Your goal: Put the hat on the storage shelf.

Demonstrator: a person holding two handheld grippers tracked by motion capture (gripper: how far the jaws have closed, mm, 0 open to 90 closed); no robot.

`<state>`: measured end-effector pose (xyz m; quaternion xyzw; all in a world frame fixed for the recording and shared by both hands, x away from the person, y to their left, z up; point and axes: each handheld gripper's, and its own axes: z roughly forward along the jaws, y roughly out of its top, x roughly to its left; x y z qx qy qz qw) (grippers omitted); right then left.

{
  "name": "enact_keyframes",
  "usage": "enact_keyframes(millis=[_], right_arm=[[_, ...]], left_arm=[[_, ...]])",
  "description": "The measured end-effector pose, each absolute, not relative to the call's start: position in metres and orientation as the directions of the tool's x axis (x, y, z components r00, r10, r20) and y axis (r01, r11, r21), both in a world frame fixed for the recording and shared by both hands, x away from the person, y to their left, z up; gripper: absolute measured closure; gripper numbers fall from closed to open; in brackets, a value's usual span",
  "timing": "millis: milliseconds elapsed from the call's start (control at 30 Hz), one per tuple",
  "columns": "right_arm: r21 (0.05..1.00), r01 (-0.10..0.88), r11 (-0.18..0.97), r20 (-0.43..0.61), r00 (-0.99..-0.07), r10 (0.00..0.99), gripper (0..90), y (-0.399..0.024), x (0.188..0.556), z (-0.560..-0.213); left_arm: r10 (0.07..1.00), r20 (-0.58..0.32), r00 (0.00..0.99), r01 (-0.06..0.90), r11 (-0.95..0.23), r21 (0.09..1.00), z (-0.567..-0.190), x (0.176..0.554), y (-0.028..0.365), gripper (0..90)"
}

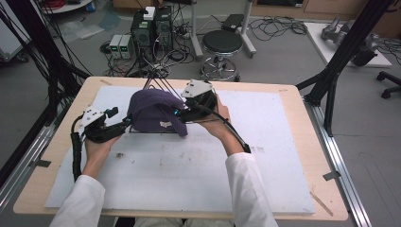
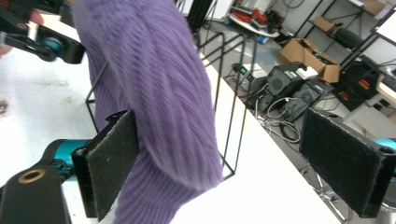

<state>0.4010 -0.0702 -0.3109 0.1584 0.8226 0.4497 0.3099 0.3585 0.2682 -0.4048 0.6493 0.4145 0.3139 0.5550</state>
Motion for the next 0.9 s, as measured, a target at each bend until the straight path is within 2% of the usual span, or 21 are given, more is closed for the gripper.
enact_keyframes(millis=[467, 567, 700, 900], right_arm=[[0.918, 0.071, 0.391, -0.25, -0.662, 0.707, 11.6, -0.145, 0.381, -0.3], [0.938, 0.078, 0.337, -0.223, -0.611, 0.76, 11.6, -0.162, 0.373, -0.299], [0.966, 0.085, 0.245, -0.172, -0.498, 0.85, 11.6, -0.183, 0.364, -0.301], [0.982, 0.107, 0.155, -0.103, -0.382, 0.918, 11.6, -0.206, 0.351, -0.304]], left_arm=[[0.898, -0.025, 0.44, 0.126, -0.034, 0.991, -0.398, 0.341, 0.278, 21.8], [0.901, -0.022, 0.433, 0.112, -0.03, 0.993, -0.397, 0.337, 0.28, 20.5], [0.91, -0.008, 0.414, 0.095, -0.035, 0.995, -0.394, 0.332, 0.28, 20.1], [0.924, -0.004, 0.383, 0.065, -0.022, 0.998, -0.39, 0.326, 0.281, 18.5]])
